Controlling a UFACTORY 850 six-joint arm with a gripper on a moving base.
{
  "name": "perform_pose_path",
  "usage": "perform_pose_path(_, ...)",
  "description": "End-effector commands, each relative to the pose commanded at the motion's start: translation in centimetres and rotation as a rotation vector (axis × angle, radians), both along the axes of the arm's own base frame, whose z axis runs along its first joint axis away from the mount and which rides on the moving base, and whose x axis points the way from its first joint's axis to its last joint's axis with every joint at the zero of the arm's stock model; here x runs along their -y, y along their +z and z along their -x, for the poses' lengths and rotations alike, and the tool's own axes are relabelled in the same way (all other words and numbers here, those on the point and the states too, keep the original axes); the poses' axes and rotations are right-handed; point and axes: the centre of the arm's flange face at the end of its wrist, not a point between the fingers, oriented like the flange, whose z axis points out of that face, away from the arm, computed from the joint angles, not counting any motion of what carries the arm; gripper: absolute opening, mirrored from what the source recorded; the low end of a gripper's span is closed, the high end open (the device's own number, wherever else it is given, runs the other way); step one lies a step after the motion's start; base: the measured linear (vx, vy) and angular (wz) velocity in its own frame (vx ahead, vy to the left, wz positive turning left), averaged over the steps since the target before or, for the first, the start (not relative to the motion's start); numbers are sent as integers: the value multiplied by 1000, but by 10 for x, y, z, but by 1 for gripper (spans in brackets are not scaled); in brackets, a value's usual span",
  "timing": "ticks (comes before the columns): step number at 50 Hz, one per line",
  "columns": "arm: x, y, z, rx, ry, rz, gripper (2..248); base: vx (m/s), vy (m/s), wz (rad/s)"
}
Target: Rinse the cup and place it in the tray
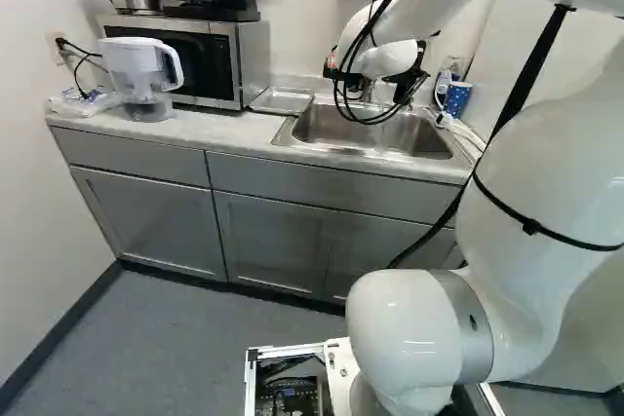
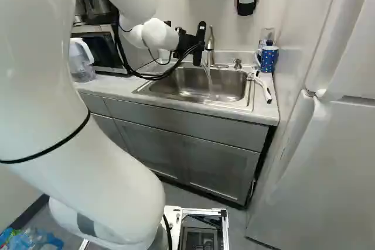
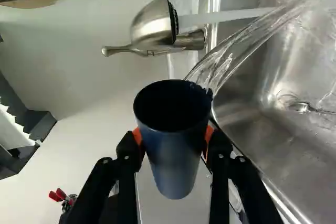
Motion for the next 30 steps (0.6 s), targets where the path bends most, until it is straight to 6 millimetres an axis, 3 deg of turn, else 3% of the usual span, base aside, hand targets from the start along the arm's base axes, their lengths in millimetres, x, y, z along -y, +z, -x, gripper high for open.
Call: perform_pose_path(30,0,0,0,0,0,0,125,0,0,0)
